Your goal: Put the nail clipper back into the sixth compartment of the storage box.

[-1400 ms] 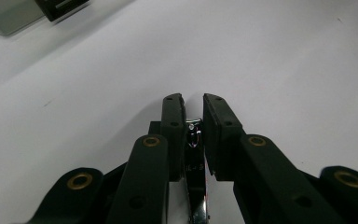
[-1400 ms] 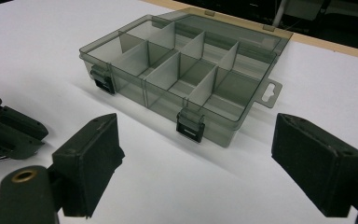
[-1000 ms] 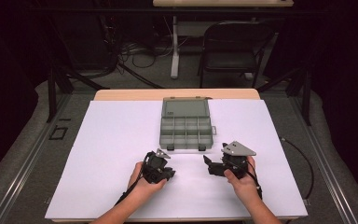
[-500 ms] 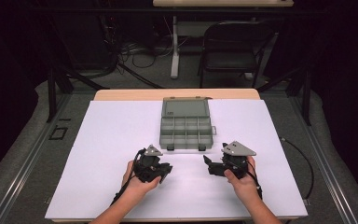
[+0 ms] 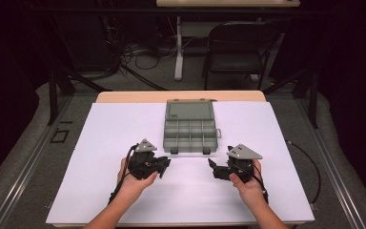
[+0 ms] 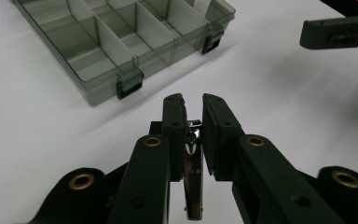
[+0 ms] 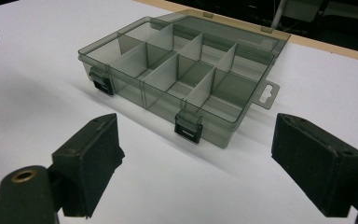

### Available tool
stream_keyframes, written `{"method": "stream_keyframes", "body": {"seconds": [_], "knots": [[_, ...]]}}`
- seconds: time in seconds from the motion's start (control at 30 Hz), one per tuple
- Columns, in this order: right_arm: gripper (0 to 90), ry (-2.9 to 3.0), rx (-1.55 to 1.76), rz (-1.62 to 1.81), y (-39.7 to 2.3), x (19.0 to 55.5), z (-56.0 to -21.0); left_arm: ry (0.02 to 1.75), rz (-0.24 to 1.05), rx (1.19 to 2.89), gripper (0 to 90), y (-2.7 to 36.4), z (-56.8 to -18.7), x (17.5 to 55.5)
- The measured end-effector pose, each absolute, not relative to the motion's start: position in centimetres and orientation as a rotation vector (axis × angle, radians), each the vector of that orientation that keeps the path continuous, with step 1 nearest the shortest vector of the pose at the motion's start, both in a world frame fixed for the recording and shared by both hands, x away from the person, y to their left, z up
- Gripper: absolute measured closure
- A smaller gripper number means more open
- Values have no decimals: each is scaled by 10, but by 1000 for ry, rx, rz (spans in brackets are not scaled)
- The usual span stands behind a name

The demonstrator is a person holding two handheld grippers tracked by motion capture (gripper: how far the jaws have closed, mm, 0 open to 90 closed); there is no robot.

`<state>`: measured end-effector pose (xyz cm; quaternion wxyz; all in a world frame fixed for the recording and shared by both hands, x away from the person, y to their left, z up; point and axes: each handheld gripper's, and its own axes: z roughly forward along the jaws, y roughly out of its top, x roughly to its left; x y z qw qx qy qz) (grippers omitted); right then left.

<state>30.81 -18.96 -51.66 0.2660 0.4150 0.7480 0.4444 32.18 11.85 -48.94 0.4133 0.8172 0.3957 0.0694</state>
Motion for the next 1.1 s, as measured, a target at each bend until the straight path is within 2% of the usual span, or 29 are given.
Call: {"method": "stream_keyframes", "body": {"seconds": [0.6, 0.8, 1.1], "knots": [[149, 2015, 1126, 1200, -191, 308, -516, 1027, 312, 1988, 800, 119, -422, 373], [148, 2016, 1128, 1202, -191, 309, -517, 1054, 324, 1981, 800, 112, -422, 390], [148, 2013, 1126, 1211, -190, 310, -518, 1101, 328, 1983, 799, 93, -441, 410]]}}
